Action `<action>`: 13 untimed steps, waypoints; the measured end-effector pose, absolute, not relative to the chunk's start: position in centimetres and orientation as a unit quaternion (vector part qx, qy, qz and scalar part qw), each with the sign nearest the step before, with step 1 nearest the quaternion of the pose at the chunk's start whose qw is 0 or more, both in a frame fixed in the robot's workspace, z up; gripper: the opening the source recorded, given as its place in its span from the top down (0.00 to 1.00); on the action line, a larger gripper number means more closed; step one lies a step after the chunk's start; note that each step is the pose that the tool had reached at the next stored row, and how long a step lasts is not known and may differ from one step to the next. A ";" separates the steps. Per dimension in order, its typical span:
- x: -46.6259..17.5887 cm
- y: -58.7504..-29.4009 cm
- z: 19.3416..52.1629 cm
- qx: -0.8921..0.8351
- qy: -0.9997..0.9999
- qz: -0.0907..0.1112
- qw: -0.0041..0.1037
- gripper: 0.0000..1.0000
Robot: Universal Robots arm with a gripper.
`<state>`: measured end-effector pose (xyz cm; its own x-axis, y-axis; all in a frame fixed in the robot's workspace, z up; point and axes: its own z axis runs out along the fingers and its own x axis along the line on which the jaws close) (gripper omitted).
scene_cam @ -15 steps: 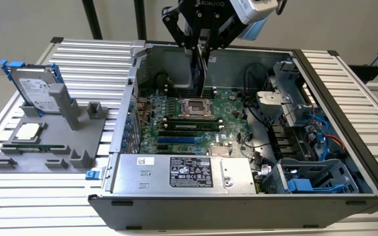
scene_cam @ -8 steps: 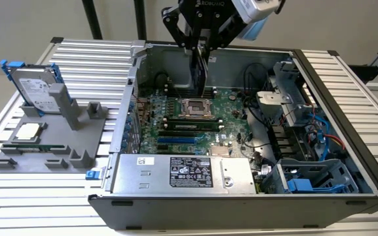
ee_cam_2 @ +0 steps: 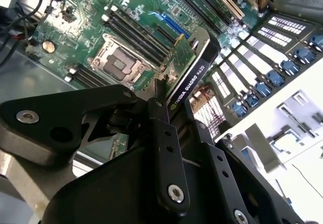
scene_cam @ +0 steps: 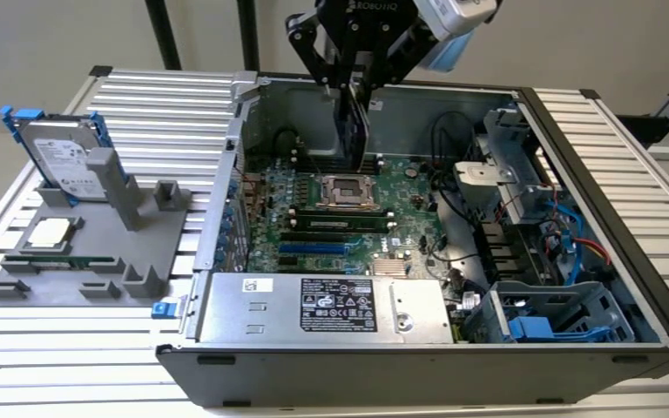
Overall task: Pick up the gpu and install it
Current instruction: 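Insert the gpu into the slot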
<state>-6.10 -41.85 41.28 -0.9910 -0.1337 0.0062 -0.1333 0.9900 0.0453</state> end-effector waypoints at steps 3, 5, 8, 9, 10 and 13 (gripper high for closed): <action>-6.1 -41.9 41.3 0.075 -0.997 -0.022 0.005 1.00; -6.1 -41.9 41.3 0.080 -0.997 -0.022 0.005 1.00; -6.1 -41.9 41.3 0.087 -0.996 -0.022 0.005 1.00; -6.1 -41.9 41.3 0.090 -0.996 -0.022 0.005 1.00; -6.1 -41.8 41.3 0.092 -0.995 -0.022 0.005 1.00; -6.1 -41.8 41.3 0.101 -0.995 -0.022 0.005 1.00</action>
<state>-6.11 -41.84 41.28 -0.9795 -0.2014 0.0062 -0.2010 0.9786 0.0452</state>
